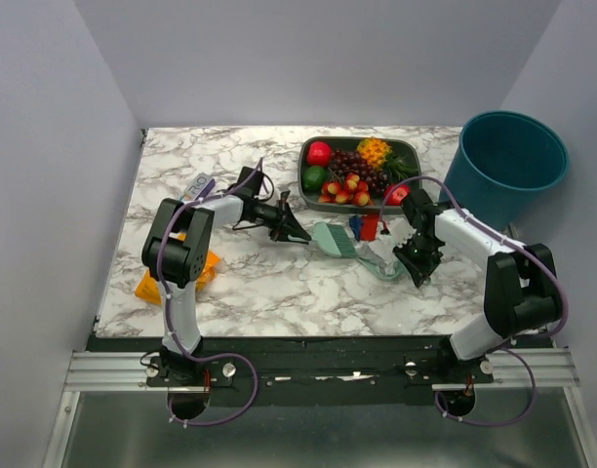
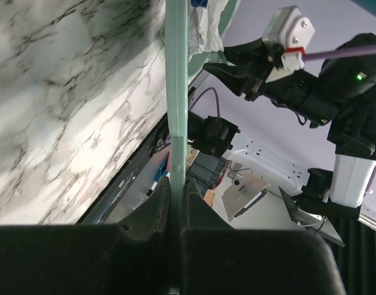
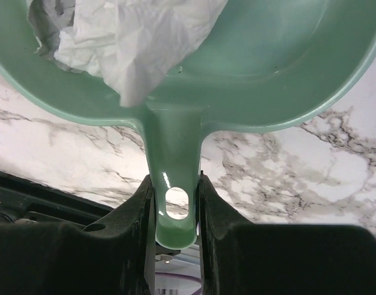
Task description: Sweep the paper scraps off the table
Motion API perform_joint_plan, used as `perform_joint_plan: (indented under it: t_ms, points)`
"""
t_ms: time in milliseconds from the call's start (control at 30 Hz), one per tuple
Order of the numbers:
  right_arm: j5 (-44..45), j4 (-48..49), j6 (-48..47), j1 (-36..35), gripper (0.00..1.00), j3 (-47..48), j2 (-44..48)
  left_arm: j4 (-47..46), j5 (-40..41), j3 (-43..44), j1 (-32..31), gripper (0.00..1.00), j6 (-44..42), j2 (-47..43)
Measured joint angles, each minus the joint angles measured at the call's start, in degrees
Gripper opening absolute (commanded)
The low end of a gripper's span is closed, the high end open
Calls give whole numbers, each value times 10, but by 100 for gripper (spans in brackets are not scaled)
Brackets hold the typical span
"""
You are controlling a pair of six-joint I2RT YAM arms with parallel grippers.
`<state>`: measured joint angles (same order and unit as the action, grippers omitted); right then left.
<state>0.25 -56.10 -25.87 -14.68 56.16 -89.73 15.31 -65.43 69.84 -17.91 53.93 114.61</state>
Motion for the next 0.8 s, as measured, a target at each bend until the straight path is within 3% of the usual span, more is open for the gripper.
perform_joint_plan:
  t_ms: [200,433,600,800]
  points:
    - [-1,0,19,0,0,21,-36,103,5,-1,47,0,-99,-64]
    - [-1,7,31,0,0,26,-39,317,113,128,38,0,-395,-105]
    - [-1,11,34,0,1,21,-36,363,179,160,15,0,-557,-143]
    - [-1,14,33,0,1,18,-35,343,220,153,-26,0,-682,-171]
